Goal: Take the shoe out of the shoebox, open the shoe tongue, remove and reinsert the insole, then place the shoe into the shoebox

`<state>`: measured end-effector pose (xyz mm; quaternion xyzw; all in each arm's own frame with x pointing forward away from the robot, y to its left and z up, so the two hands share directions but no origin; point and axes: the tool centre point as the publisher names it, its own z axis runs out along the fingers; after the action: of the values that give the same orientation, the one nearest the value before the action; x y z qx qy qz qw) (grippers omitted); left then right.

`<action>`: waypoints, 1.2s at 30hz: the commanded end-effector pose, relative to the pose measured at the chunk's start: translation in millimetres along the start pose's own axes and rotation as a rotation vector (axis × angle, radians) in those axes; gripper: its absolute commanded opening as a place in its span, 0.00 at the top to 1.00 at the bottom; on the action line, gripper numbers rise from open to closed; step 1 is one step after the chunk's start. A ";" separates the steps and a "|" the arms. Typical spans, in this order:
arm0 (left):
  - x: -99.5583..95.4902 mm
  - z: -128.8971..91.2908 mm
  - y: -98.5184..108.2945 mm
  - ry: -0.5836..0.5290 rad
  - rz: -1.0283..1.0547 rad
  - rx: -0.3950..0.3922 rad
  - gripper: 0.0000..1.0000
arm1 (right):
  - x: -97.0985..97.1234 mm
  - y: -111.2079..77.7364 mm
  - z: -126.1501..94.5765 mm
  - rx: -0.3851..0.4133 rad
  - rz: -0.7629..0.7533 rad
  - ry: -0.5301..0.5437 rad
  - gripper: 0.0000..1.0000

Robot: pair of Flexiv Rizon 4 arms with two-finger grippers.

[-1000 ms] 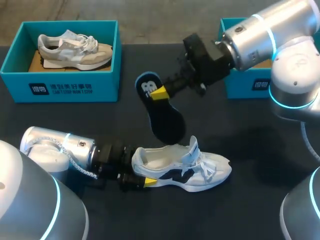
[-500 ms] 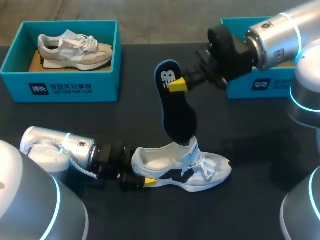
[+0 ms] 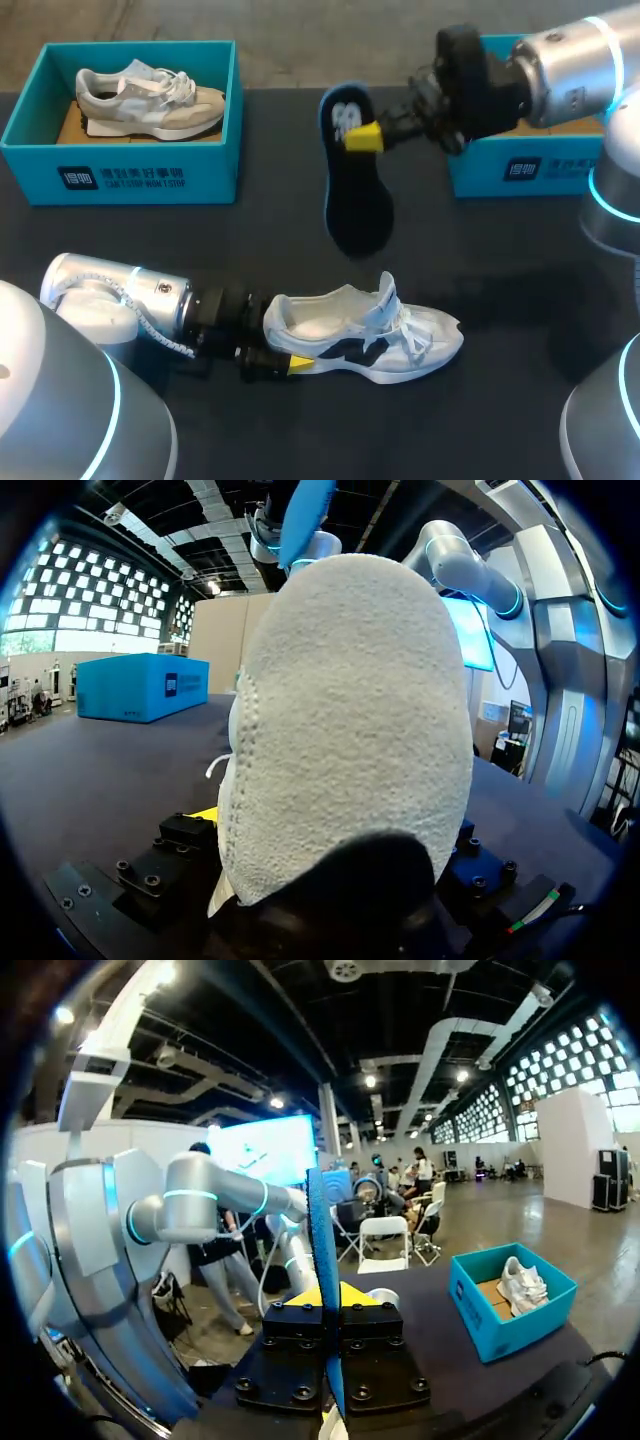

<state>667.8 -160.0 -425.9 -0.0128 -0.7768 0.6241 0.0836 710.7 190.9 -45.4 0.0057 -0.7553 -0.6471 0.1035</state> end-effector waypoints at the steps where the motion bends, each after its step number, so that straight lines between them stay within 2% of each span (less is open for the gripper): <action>1: -1.5 0.1 2.6 -0.001 0.000 0.000 1.00 | 36.7 19.6 -40.1 0.014 0.034 -0.132 1.00; 6: -1.5 0.1 2.6 -0.001 0.000 0.000 1.00 | 54.4 36.1 -61.4 -0.013 0.106 -0.171 1.00; 14: -1.5 0.1 2.6 -0.001 0.000 0.000 1.00 | 78.0 47.7 -77.5 -0.128 0.217 -0.156 1.00; 16: -1.5 0.1 2.6 -0.001 0.000 0.000 1.00 | 79.8 48.3 -78.5 -0.122 0.228 -0.155 1.00; 17: -1.5 0.1 2.6 -0.001 0.000 0.000 1.00 | 82.0 49.9 -79.6 -0.074 0.240 -0.171 1.00; 32: -1.5 0.1 2.6 -0.001 0.000 0.000 1.00 | 82.0 49.9 -79.6 -0.074 0.240 -0.171 1.00; 36: -1.5 0.1 2.6 -0.001 0.000 0.000 1.00 | 89.0 64.6 -90.6 -0.111 0.264 -0.170 1.00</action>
<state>667.9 -159.9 -426.0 -0.0127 -0.7768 0.6240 0.0836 650.3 105.6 36.7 -0.1506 -0.7205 -0.6652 0.1252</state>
